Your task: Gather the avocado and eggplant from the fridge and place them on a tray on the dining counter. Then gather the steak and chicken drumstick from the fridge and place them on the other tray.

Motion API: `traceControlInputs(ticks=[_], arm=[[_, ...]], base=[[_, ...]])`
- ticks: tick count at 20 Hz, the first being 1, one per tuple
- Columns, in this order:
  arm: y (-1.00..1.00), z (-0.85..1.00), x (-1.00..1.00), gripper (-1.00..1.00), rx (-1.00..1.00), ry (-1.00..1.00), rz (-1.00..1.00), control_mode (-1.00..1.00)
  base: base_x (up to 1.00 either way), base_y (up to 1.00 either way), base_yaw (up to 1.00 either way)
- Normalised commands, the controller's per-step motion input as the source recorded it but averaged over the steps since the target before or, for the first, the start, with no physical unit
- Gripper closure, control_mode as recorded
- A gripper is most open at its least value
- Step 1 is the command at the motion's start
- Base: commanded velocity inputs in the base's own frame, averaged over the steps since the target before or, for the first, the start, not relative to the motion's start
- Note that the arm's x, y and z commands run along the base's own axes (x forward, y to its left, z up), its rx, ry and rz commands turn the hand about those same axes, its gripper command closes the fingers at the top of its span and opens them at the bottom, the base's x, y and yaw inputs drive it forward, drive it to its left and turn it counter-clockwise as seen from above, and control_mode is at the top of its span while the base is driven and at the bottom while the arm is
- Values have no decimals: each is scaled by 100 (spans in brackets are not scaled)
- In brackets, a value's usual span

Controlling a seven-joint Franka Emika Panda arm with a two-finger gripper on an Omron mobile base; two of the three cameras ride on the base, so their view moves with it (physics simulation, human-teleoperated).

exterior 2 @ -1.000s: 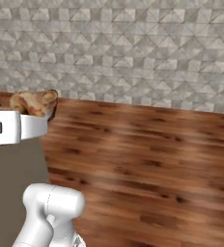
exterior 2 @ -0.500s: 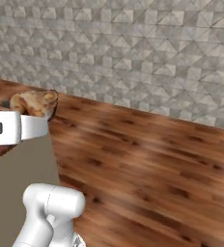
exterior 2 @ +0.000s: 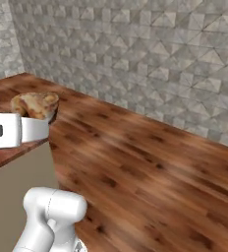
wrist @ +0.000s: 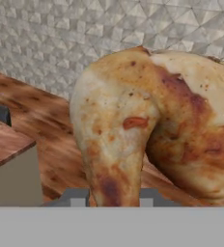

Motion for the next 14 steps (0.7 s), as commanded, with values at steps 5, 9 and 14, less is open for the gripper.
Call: traceControlInputs(ticks=[5,9,14], arm=[[0,0,0,100,0,0,0,100],[0,0,0,100,0,0,0,100],[0,0,0,100,0,0,0,100]], base=[[68,-48,41],[69,-48,41],[71,-46,41]])
